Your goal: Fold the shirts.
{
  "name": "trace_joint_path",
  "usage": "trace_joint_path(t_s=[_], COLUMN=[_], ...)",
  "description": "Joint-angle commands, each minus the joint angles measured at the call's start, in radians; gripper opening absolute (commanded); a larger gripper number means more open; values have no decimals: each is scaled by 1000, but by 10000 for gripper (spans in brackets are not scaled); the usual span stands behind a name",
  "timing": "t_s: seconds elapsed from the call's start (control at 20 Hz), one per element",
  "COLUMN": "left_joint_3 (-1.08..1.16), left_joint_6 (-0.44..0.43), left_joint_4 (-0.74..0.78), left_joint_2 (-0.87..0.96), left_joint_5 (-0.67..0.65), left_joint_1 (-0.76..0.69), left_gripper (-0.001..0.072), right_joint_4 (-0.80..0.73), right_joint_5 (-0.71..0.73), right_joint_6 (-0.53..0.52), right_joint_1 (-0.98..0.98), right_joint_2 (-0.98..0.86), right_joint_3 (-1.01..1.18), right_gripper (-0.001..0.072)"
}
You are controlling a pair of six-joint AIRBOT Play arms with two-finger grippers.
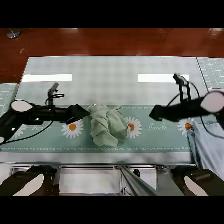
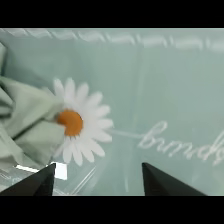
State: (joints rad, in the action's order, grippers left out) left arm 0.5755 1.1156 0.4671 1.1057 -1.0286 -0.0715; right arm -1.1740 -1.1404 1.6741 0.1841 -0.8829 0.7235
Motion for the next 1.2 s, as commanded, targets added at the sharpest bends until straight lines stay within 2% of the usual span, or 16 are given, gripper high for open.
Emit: trace_joint_path(t_s=[0.0,0.2,0.25,0.3,0.35,0.5,0.7,1.05,1.1,1.15], left_joint_3=[14,110,138,171,200,272,324,325,325,329], left_joint_6=[-146,-164,-150,-130,-137,-147,-146,-146,-146,-142], left_joint_4=[-219,-217,-202,-171,-140,-111,-91,-75,-75,-76], left_joint_2=[153,263,282,303,316,316,283,268,268,268], left_joint_5=[94,109,104,88,50,-23,-97,-159,-154,-155], left_joint_1=[-92,-140,-137,-131,-123,-98,-41,7,9,16], left_gripper=[701,700,674,449,12,22,22,22,22,22], right_joint_4=[138,216,239,272,306,346,430,539,562,573], right_joint_5=[100,121,108,97,94,113,233,320,329,328], right_joint_6=[24,-7,-25,-50,-75,-94,-90,-109,-109,-112], right_joint_1=[-24,-24,-24,-24,-24,46,216,374,390,400], right_joint_2=[107,91,77,58,35,-53,-204,-473,-503,-524], right_joint_3=[-240,-276,-276,-276,-276,-276,-251,-29,-7,12], right_gripper=[617,617,617,617,617,617,617,615,572,366])
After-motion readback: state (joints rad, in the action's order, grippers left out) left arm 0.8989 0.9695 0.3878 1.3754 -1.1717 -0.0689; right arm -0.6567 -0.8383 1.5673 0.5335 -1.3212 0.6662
